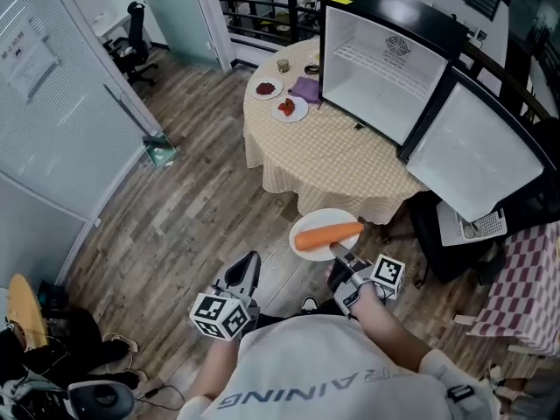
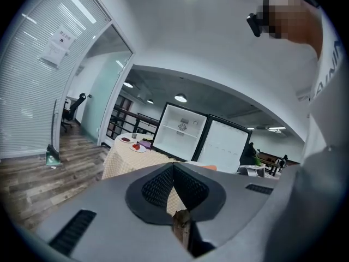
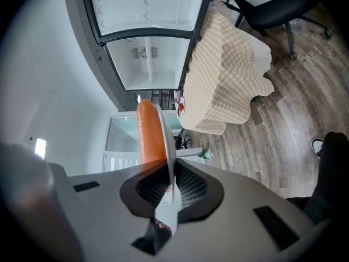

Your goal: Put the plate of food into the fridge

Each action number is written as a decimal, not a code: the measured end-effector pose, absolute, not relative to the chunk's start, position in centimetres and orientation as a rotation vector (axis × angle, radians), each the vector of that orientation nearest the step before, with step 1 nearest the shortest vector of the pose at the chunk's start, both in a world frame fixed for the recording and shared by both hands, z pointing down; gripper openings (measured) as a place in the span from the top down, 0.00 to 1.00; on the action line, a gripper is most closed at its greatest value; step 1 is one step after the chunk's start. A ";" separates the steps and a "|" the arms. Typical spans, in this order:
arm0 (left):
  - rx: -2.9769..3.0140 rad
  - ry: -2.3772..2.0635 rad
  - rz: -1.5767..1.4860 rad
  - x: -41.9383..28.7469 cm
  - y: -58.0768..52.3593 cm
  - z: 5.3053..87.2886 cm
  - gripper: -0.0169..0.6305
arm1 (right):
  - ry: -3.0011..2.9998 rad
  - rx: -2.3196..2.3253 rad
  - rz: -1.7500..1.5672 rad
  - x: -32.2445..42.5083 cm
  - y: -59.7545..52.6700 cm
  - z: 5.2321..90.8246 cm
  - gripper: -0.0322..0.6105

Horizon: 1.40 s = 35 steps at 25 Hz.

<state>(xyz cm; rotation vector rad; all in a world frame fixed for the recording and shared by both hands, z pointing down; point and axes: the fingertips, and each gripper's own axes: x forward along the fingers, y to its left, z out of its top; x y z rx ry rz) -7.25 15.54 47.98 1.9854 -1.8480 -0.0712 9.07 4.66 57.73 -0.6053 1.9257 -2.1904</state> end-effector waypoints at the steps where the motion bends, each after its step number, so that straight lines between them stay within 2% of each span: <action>1: 1.991 -1.842 -0.061 -7.1 14.9 48.0 0.96 | 1.919 -0.603 -2.187 9.1 4.1 57.7 0.89; 19: 2.191 -1.597 0.010 -9.0 0.7 48.4 0.96 | 1.738 -0.775 -2.054 9.7 -5.8 58.2 0.89; 35: 2.299 -1.334 -0.008 -18.0 -11.2 48.3 0.96 | 1.626 -0.920 -1.892 1.9 -14.5 55.4 0.89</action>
